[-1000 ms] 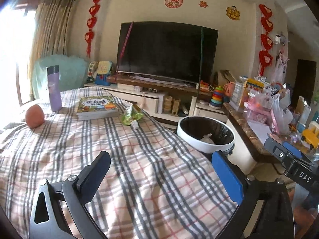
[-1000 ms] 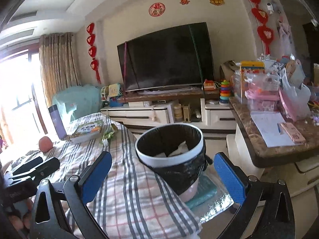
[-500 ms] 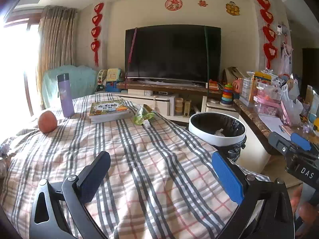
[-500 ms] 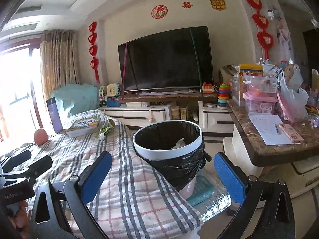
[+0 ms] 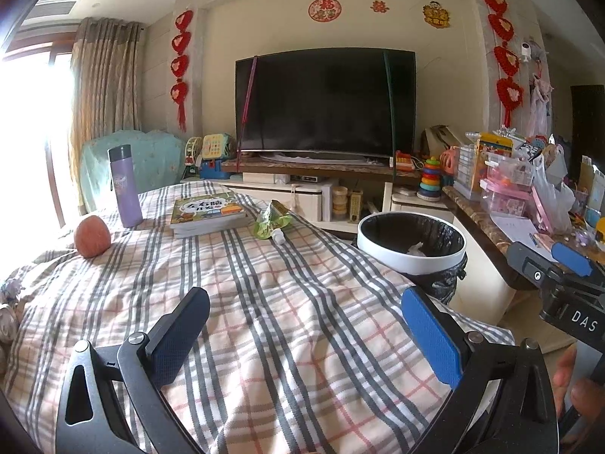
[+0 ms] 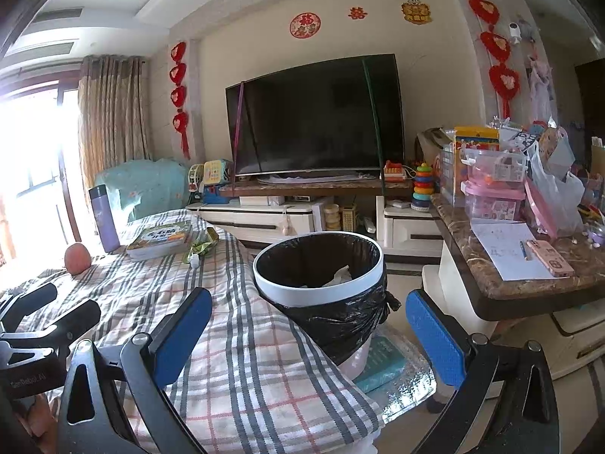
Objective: Collect trash
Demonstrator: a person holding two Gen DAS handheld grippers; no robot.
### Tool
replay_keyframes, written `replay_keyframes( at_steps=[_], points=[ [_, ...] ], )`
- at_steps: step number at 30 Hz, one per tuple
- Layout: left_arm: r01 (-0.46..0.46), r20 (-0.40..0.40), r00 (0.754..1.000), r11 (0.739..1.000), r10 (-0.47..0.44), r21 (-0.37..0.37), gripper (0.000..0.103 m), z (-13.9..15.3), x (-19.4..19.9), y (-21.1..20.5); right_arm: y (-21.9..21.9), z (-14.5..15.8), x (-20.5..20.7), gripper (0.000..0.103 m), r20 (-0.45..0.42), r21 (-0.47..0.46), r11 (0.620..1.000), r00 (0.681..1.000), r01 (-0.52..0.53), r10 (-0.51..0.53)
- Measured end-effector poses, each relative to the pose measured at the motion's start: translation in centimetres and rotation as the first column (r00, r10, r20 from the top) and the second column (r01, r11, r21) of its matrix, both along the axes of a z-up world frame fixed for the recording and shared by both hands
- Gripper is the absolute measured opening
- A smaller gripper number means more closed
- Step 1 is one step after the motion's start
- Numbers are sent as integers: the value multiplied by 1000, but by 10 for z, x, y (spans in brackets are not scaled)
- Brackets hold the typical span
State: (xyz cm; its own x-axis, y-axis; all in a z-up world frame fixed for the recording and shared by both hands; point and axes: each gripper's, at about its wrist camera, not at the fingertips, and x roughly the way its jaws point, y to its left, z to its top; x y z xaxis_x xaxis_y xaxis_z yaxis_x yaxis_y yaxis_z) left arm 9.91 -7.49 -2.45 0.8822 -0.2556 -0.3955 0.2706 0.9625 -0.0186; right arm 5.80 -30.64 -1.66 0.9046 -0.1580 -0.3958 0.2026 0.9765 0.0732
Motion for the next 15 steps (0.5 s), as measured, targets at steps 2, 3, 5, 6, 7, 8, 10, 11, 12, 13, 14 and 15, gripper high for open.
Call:
replay_keyframes(
  at_steps=[2,3,5,6,7,8,10,11,12,13,14,15],
  points=[
    [-1,1,1000,1000,1,-1,102,0,-1,0,0,1,-1,103,2,-2,1000,1000,-1,1],
    [-1,0,1000,1000,1,-1,102,0,0,0,1,1,-1,103,3,-3,1000,1000,-2,2],
    [1,-1,1000,1000,-1,-2,102,0,0,0,1,3,-1,103,5,-5,1000,1000,-4,4],
    [1,-3,1000,1000,-1,-2,102,0,0,1,1,3,-1,103,5,-5,1000,1000,-5,5],
    [3,-5,1000,1000,-3,-3,102,-1,-1,1,1,3,-1,103,6,-6,1000,1000,-7,7],
    [5,-8,1000,1000,-5,-6,102,-1,-1,1,1,3,-1,103,6,-6,1000,1000,-8,8],
    [6,-11,1000,1000,-6,-10,102,-1,0,3,1,4,-1,103,7,-6,1000,1000,-9,9],
    [7,-10,1000,1000,-8,-11,102,0,0,3,1,4,-1,103,7,-7,1000,1000,-9,10],
    [5,-9,1000,1000,-5,-10,102,0,1,4,1,4,-1,103,6,-7,1000,1000,-11,11],
    [1,-5,1000,1000,-2,-9,102,1,0,4,1,4,-1,103,6,-6,1000,1000,-12,13],
    [2,-2,1000,1000,-2,-9,102,1,0,4,1,4,-1,103,6,-6,1000,1000,-13,13],
    [3,-1,1000,1000,-3,-10,102,1,0,4,1,4,-1,103,6,-5,1000,1000,-14,14]
  ],
)
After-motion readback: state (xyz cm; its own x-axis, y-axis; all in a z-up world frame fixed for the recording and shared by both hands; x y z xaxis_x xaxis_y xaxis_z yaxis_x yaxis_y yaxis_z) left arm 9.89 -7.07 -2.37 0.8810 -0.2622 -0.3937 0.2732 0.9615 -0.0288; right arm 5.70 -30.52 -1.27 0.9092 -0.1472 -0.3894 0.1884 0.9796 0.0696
